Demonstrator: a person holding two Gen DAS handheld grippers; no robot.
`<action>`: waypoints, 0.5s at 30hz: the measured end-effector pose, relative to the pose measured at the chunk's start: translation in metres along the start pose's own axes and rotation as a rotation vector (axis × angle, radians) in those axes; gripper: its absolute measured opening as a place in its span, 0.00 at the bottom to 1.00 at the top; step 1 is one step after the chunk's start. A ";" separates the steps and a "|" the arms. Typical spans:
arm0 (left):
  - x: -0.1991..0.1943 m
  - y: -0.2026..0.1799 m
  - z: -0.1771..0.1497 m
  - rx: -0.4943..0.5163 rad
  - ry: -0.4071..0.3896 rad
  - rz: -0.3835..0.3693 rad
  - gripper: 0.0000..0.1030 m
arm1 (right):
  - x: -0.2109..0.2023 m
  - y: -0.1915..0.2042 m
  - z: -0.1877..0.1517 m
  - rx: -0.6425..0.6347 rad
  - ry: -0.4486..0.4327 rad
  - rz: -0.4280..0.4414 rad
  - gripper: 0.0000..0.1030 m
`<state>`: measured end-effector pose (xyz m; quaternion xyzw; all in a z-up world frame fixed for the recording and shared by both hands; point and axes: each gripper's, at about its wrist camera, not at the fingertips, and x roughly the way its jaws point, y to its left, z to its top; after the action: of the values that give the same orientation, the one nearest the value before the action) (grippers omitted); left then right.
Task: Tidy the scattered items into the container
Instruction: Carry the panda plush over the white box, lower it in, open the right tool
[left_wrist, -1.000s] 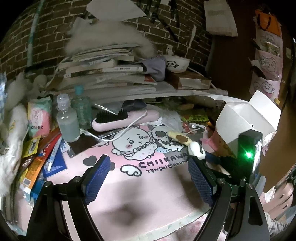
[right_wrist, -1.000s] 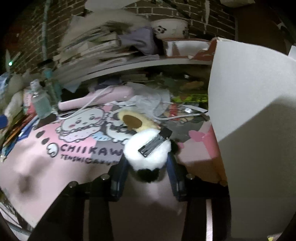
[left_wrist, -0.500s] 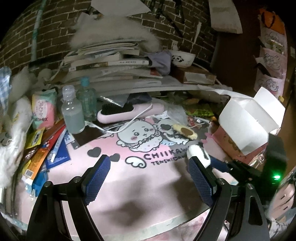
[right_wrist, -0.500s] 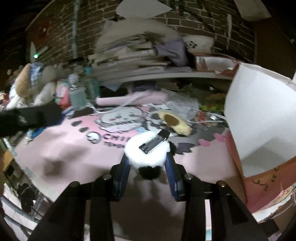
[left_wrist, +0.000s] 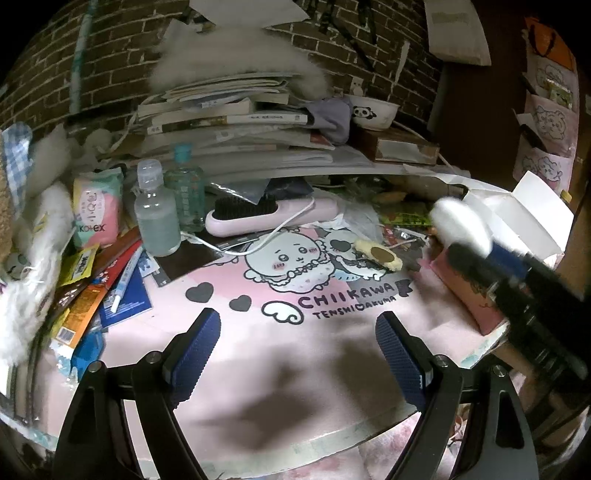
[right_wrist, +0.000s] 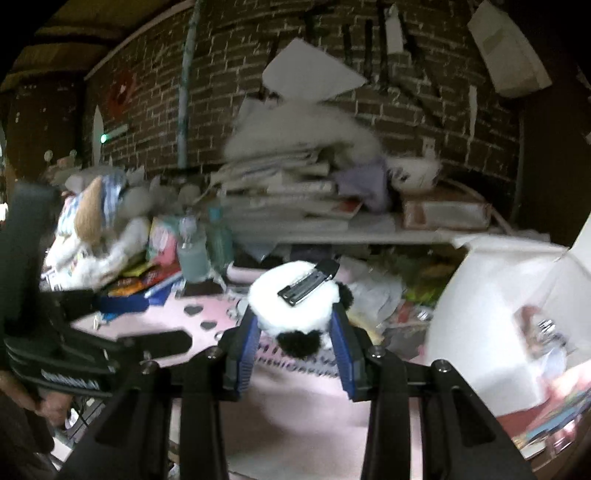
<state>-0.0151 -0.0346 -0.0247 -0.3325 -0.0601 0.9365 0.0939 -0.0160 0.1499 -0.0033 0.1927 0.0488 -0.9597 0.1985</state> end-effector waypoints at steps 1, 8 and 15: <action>0.000 -0.001 0.001 0.000 0.000 -0.005 0.82 | -0.003 -0.004 0.004 0.004 -0.008 -0.010 0.33; 0.005 -0.013 0.006 0.016 0.008 -0.011 0.82 | -0.020 -0.046 0.022 0.033 0.002 -0.099 0.33; 0.011 -0.023 0.008 0.025 0.017 -0.024 0.82 | -0.033 -0.110 0.031 0.063 0.087 -0.159 0.33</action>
<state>-0.0254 -0.0102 -0.0208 -0.3384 -0.0514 0.9331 0.1100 -0.0429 0.2569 0.0397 0.2358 0.0423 -0.9643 0.1132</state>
